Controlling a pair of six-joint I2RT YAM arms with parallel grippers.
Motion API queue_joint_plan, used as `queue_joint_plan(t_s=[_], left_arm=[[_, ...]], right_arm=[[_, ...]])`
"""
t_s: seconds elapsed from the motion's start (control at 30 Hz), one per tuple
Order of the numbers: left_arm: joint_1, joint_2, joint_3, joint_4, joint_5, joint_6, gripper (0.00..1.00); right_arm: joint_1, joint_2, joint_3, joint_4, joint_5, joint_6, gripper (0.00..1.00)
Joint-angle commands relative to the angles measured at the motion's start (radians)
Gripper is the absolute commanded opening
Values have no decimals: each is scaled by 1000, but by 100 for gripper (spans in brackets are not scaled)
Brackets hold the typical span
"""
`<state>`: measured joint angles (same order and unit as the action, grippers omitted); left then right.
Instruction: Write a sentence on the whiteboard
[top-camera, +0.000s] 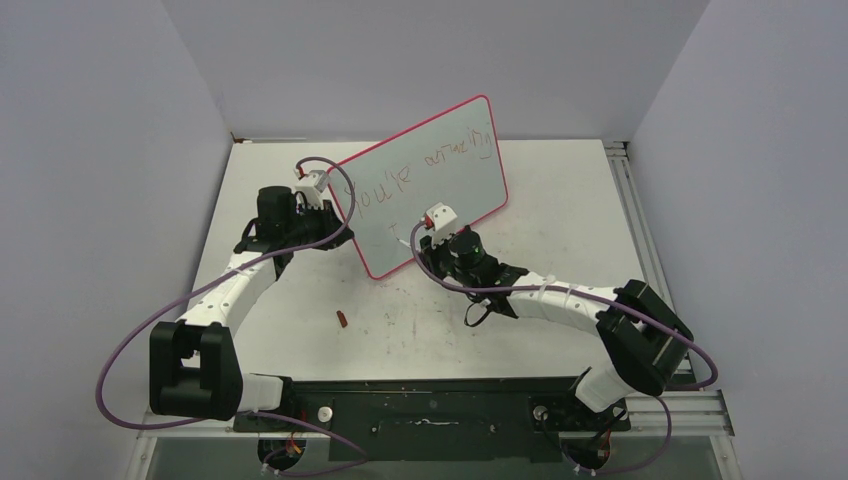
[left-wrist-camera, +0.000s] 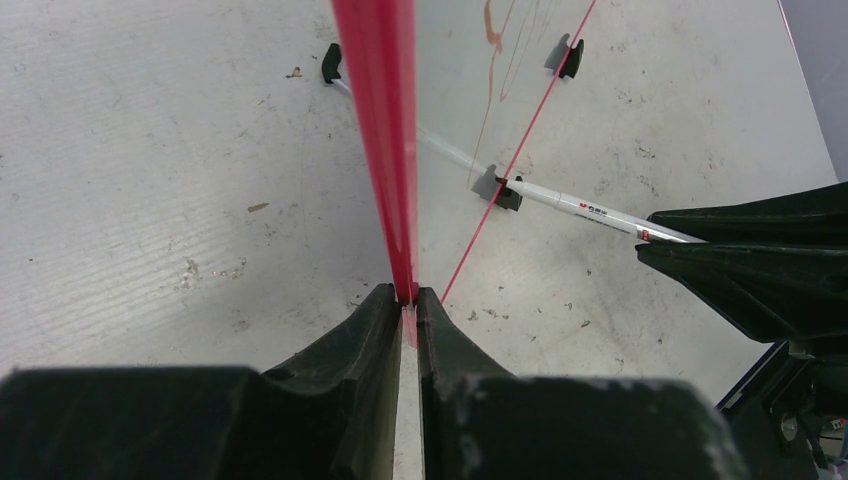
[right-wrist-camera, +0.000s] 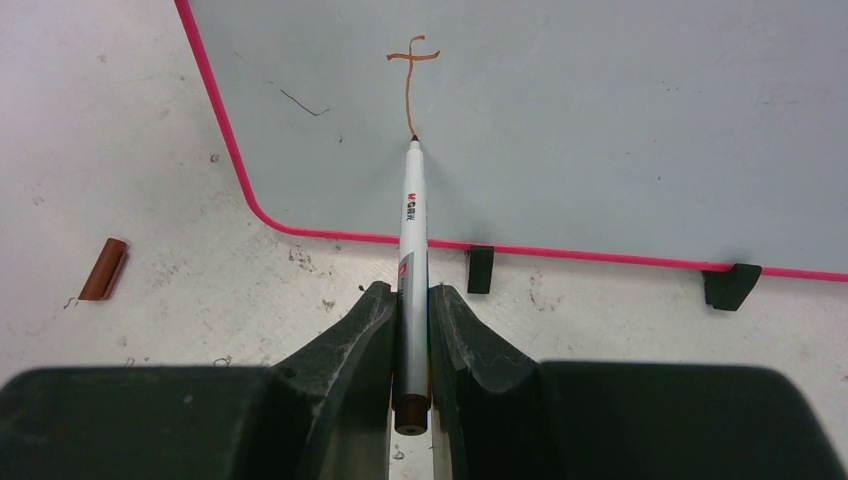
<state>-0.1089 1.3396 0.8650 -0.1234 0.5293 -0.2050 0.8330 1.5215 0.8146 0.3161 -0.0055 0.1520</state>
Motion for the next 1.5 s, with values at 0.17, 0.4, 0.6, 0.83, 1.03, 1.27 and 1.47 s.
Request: queue_joint_plan(t_s=[0.17,0.4,0.6,0.83,1.03,1.27,1.47], left_arm=[[-15,-22,42,15,23,3,8],[-15,-25,42,13,21,3,8],[-15,-28,41,13,17,4,8],[-15,-28,41,13,15,4,8],[-15,-29,40,13,16,4,8],[-15,-22,42,12,14,4,8],[-15,-23,40,10,10,6,8]], right_arm=[[5,-5,15,25,79,-14,5],[6,-16,29,25,92,-19,5],[5,-96,8,19,86,-17,5],[6,-158,7,-14,95,-26,5],[5,-174,-1,-14,91,-31,5],[-28,-162,-8,7,21,-35,5],[-74,-143,-21,32,-55,-32,5]])
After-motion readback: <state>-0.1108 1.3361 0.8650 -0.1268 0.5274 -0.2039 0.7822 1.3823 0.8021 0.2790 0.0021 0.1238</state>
